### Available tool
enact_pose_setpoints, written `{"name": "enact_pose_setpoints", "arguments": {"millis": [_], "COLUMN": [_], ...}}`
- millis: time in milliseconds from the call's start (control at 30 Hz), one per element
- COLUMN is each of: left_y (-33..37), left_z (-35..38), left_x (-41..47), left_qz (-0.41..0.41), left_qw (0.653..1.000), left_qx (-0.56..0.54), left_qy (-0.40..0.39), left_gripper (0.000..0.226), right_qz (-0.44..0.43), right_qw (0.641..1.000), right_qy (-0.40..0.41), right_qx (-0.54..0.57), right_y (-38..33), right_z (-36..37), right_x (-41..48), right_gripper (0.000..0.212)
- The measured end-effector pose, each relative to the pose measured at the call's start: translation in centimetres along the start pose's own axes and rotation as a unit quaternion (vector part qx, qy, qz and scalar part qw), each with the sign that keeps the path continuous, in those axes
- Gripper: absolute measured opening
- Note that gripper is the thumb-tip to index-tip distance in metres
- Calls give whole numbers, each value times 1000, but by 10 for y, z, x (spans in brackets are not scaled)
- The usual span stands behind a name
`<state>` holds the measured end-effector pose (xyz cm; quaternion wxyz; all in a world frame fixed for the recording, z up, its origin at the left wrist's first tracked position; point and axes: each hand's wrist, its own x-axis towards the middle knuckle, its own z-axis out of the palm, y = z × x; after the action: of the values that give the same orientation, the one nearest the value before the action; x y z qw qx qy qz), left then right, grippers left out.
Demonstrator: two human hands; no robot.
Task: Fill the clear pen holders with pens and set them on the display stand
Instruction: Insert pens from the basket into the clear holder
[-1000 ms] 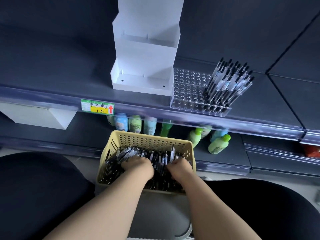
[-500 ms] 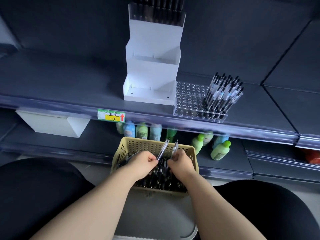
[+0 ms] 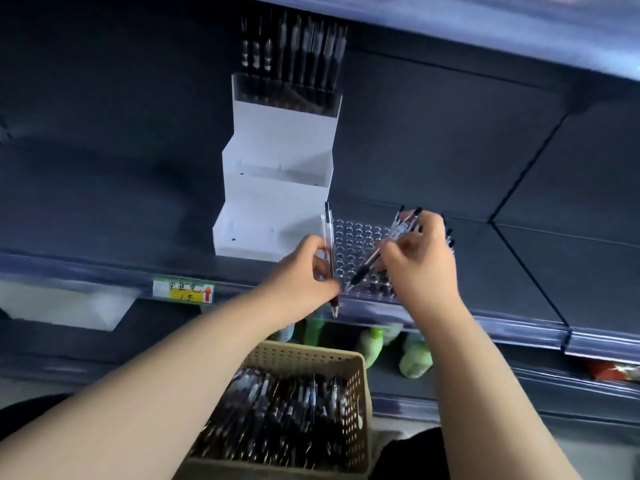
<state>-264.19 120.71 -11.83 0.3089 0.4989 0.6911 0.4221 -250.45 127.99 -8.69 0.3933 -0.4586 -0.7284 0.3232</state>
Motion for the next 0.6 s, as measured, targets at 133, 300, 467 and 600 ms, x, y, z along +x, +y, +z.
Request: {"name": "enact_pose_setpoints", "arguments": {"millis": [133,300,467,600], "left_y": [21,29,24,23], "left_z": [-10,-8,7,13], "left_x": [39,70,85,92], "left_qz": [42,80,99,110], "left_qw": [999,996,993,993], "left_qx": [11,14,48,29], "left_qy": [27,47,38,41], "left_gripper": [34,23,20,22], "right_qz": [-32,-44,-22,-17], "right_qw": [996,996,999,997], "right_qy": [75,74,9,-7], "right_qx": [19,7,-45,-73], "right_y": [-15,-11,7,11], "right_z": [-30,-45,-36,-31], "right_x": [44,69,75,76], "right_gripper": [13,10,13,16]}}
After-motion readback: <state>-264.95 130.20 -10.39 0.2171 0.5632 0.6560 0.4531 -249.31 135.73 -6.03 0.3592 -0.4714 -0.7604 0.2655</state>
